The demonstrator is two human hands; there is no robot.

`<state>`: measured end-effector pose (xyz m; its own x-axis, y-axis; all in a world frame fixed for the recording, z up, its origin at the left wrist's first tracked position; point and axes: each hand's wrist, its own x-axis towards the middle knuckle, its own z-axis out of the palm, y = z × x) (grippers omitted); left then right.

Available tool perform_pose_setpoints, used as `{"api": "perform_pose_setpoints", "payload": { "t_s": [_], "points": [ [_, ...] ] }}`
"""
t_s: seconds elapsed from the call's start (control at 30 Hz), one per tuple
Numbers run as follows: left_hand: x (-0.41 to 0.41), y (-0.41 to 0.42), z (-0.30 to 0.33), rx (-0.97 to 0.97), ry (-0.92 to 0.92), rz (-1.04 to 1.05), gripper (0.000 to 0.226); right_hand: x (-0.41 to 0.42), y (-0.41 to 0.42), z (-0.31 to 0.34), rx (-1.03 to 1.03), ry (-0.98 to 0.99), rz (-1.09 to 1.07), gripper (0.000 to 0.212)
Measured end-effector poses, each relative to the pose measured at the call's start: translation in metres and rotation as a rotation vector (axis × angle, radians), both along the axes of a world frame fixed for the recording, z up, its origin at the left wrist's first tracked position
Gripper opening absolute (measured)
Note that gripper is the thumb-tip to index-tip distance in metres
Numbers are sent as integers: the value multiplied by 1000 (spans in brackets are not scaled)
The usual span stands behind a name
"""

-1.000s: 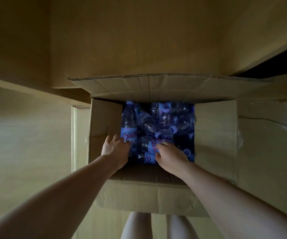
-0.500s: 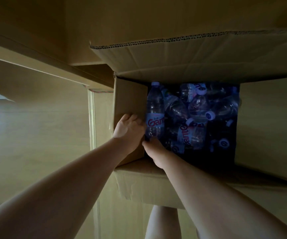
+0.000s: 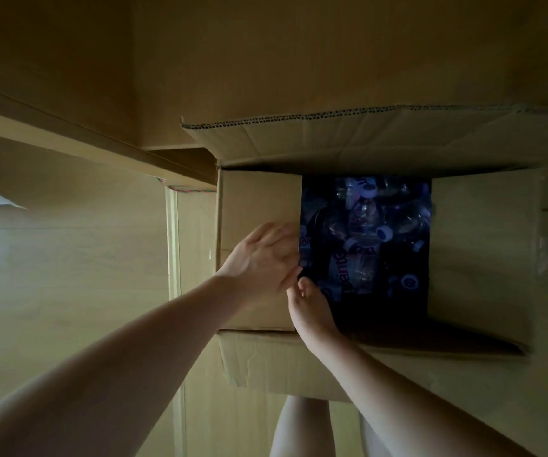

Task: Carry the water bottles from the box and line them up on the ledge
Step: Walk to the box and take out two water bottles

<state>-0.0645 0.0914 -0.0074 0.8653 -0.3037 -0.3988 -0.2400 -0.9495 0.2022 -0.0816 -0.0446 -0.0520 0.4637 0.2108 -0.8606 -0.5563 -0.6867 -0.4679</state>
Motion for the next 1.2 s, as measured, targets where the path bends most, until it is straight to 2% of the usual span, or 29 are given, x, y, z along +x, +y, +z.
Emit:
{"api": "perform_pose_setpoints", "payload": {
  "t_s": [0.1, 0.17, 0.27, 0.37, 0.43, 0.5, 0.53, 0.6, 0.7, 0.8, 0.9, 0.97, 1.03, 1.13, 1.2],
  "points": [
    [12, -2, 24, -24, -71, -83, 46, -3, -8, 32, 142, -182, -28, 37],
    [24, -4, 44, 34, 39, -97, 50, -4, 5, 50, 202, -280, -37, 30],
    [40, -11, 69, 314, 184, -102, 32, -14, 18, 80, 310, -239, -90, 23],
    [47, -15, 86, 512, 243, 45, 27, -22, 28, 97, 430, -136, -89, 28],
    [44, -6, 88, 533, 308, 265, 29, -24, 41, 98, 442, -167, 80, 23],
    [35, 11, 82, 561, 394, 454, 40, -24, 57, 93, 423, -283, 356, 9],
    [28, 21, 77, 560, 438, 548, 46, -24, 65, 89, 408, -331, 498, 16],
    [10, 41, 63, 474, 509, 808, 55, -21, 78, 77, 352, -386, 740, 37],
    [-15, 58, 39, 170, 499, 1102, 61, -16, 91, 58, 215, -441, 1045, 61],
    [-26, 61, 19, -92, 454, 1332, 42, -1, 91, 38, 91, -763, 1435, 77],
    [-24, 64, 2, -309, 447, 1523, 32, 20, 85, 24, 96, -998, 1692, 81],
    [-24, 67, -8, -473, 505, 1587, 31, 25, 88, 20, 94, -1054, 1716, 72],
    [-25, 71, -10, -655, 527, 1698, 28, 22, 96, 20, 98, -1024, 1666, 57],
    [-27, 75, -10, -777, 536, 1896, 28, 24, 109, 20, 118, -933, 1616, 50],
    [-29, 76, -13, -817, 556, 1944, 32, 34, 116, 20, 138, -953, 1700, 51]
  ]
}}
